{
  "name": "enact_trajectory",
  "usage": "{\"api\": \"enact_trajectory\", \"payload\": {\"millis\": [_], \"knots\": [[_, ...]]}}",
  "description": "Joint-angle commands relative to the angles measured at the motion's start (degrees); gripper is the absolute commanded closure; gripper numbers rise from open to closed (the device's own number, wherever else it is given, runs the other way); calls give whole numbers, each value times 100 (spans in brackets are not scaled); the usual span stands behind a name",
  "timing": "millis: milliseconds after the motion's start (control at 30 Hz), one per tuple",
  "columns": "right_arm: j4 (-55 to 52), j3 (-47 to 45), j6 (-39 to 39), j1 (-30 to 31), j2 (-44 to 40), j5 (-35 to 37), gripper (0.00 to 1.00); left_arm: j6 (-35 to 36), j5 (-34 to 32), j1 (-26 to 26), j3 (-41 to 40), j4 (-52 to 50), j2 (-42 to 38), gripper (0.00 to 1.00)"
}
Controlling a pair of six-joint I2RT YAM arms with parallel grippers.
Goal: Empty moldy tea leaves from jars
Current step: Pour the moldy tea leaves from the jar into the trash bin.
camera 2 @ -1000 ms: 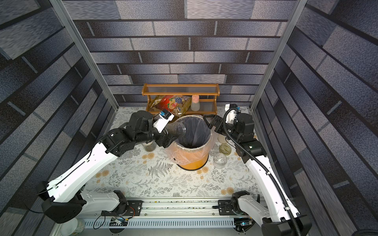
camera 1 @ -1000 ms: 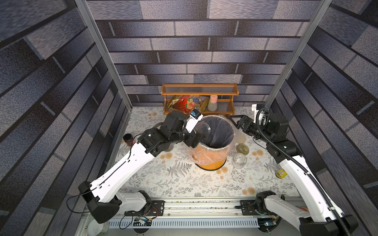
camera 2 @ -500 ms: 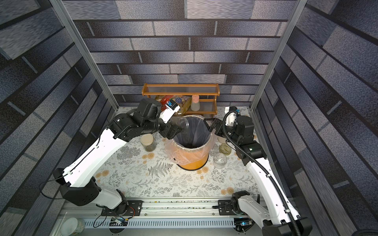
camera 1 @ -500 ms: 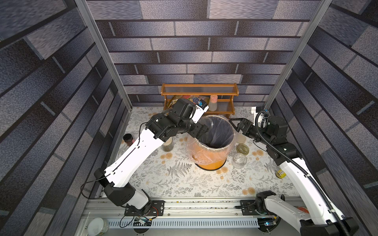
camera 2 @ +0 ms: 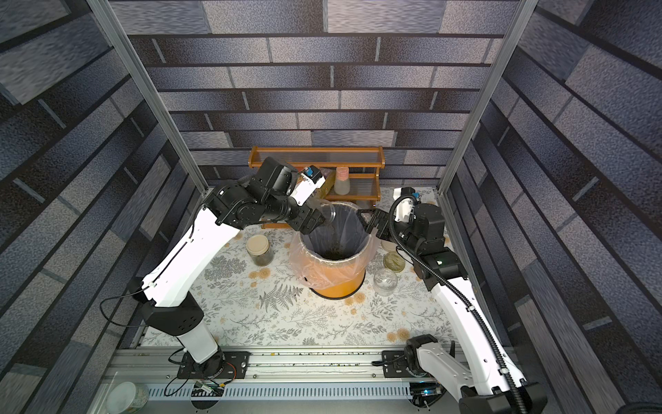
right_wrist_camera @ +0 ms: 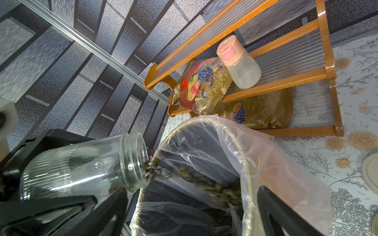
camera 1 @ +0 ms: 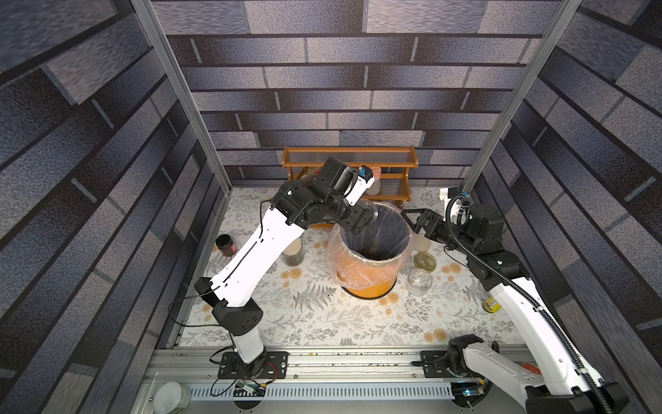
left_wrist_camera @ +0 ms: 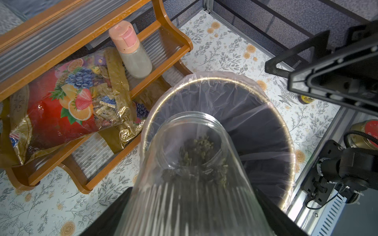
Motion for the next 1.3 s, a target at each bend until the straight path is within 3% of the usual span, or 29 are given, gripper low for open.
{"api": "enact_trajectory", "payload": {"millis": [0,200,400,567,667,733,867,1033,1167,1267], "knots": [[-152,0,-133,-29,-92,54,0,51,-110,-329,318,-115,38,74],[-330,61,-250,-68,-90,121,0,-109,216,189,338,20,135,74],[-399,61,-226,-125,-138,125,0,47,-50,-465,554,-152,248,73],[-406,57,-217,-142,-100,66,0,-167,251,168,588,-58,409,74],[-469,54,-252,-152,-111,76,0,38,-99,-378,735,-152,404,73],[-488,54,-264,-169,-127,84,0,79,-192,-471,771,-213,399,73],[-509,306,-257,-178,-116,22,0,-87,101,172,665,-83,476,74],[-588,351,-298,-196,-125,56,0,147,-270,-562,845,-270,528,73],[-579,392,-260,-204,-64,-20,0,-97,62,135,831,-230,657,74],[-657,448,-286,-210,-80,-28,0,59,-93,-374,968,-216,584,72]]}}
